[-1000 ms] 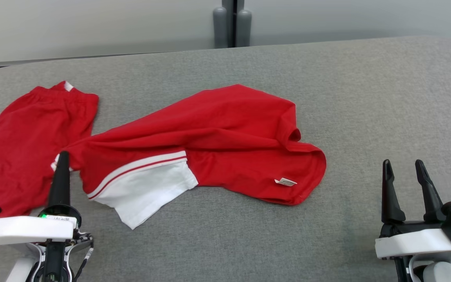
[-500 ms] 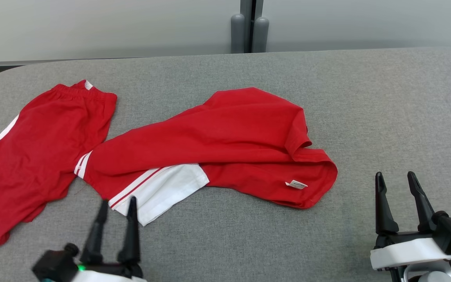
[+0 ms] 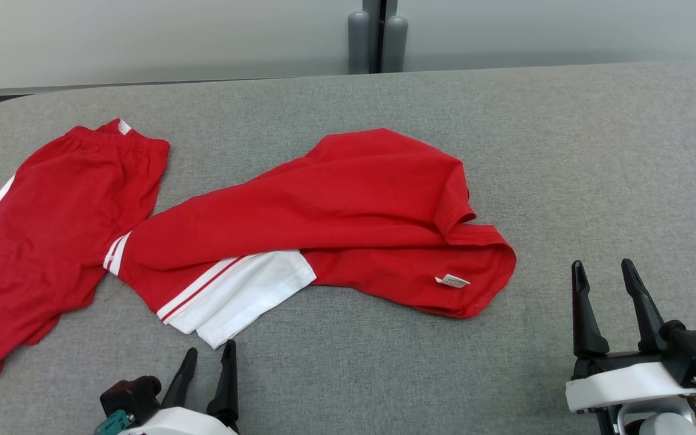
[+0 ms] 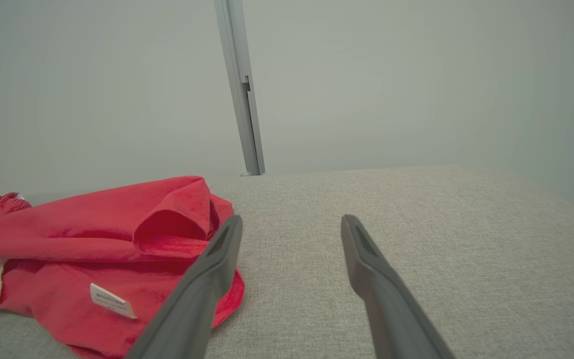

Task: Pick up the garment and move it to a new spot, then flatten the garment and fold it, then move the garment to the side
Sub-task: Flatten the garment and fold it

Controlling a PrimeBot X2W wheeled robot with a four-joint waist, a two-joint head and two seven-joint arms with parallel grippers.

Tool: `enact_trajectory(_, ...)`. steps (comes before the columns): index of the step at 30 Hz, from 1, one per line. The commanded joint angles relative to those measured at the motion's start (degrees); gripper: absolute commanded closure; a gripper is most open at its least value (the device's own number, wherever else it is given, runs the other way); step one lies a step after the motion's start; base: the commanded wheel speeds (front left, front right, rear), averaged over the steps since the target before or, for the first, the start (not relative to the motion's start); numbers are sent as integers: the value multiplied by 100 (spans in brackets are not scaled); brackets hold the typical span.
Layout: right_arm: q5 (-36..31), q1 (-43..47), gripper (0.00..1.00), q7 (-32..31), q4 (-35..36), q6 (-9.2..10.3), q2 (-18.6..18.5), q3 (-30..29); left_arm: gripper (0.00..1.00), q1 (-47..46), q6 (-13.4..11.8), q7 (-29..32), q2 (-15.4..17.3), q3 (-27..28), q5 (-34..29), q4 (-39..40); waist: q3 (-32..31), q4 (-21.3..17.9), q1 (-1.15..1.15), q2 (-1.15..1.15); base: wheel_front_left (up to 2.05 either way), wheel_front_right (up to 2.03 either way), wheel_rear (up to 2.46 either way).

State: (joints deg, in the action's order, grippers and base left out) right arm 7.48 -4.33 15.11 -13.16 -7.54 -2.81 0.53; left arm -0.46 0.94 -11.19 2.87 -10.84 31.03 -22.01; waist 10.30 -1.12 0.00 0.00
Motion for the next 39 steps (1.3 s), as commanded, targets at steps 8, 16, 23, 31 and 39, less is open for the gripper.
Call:
enact_trajectory(8, 67, -105, 0, 7, -15, 10, -16, 20, 45, -416, 68, -38, 14, -63, 202, -411, 80, -57, 0, 0, 0, 0, 0)
enact_trajectory(16, 4, -123, 0, 7, -56, 10, -15, 69, 100, -780, 202, -292, 76, -136, 19, -746, 87, 1, 0, 0, 0, 0, 0)
enact_trajectory(23, -421, -113, 0, 7, -410, 10, -18, 385, 100, -575, 164, -401, 68, 377, -510, 170, -41, 264, 0, 0, 0, 0, 0)
enact_trajectory(31, 14, -53, 0, 7, -1185, 10, -15, 707, 100, -208, 296, -398, 22, 794, -850, 1136, -101, 477, 0, 0, 0, 0, 0)
enact_trajectory(39, 1267, -218, 2, 7, -1735, 11, -58, 1281, 100, -164, 178, -399, 12, 690, -807, 1330, -51, 520, 0, 0, 0, 0, 0)
